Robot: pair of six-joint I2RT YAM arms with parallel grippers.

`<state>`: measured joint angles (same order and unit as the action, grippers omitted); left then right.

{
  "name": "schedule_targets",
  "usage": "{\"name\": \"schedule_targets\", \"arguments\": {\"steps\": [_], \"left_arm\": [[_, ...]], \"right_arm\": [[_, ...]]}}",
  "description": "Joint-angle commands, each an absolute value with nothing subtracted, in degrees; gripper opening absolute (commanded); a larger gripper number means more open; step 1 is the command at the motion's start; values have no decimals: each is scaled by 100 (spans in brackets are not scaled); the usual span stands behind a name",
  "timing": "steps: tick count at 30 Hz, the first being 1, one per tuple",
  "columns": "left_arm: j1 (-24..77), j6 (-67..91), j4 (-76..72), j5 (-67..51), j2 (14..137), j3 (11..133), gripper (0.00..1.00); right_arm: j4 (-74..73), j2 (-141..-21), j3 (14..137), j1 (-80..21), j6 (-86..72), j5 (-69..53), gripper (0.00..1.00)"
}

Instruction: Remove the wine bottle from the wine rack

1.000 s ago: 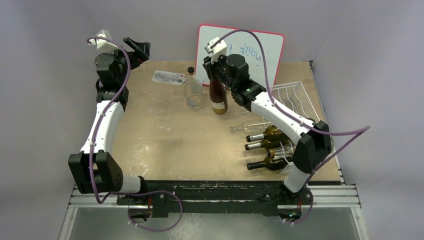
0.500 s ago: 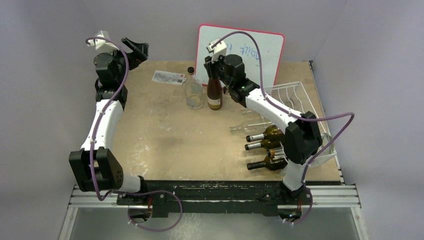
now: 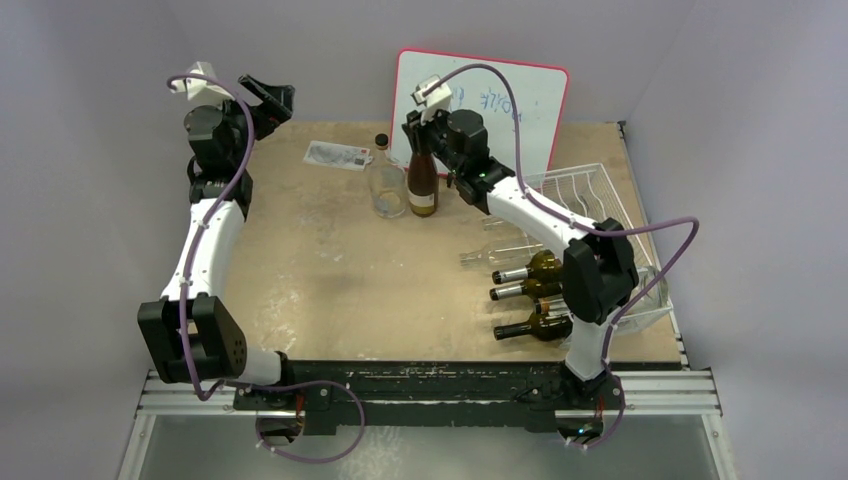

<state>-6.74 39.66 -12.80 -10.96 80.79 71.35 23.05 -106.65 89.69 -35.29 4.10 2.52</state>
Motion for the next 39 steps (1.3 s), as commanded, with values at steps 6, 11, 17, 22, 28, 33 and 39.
{"name": "schedule_targets", "arguments": {"steps": [6, 11, 17, 22, 28, 33, 39], "left_arm": [[-760, 4066, -1670, -1232, 8059, 7180, 93], [-796, 4122, -1724, -1277, 8073, 7164, 93], [-843, 4165, -1766, -1307, 8073, 7154, 93], [-850, 4216, -1825, -1347, 8070, 7137, 93], [-857, 4245, -1854, -1363, 8075, 7123, 93], [-872, 4279, -1890, -1397, 8068, 7122, 93], [-887, 4312, -1920, -1415, 8081, 7110, 93]], "right_arm": [[4704, -10213, 9405, -3401, 370, 79, 0], [4882, -10204, 9410, -3387, 390, -28, 0], [4794, -10225, 9232, -3388, 364, -41, 0], [4830, -10187, 9013, -3386, 252, -8, 0], [4591, -10202, 8934, -3389, 198, -35, 0], [4131, -10265, 9181, -3403, 190, -185, 30], [3739, -10170, 9295, -3439, 267, 48, 75]]}}
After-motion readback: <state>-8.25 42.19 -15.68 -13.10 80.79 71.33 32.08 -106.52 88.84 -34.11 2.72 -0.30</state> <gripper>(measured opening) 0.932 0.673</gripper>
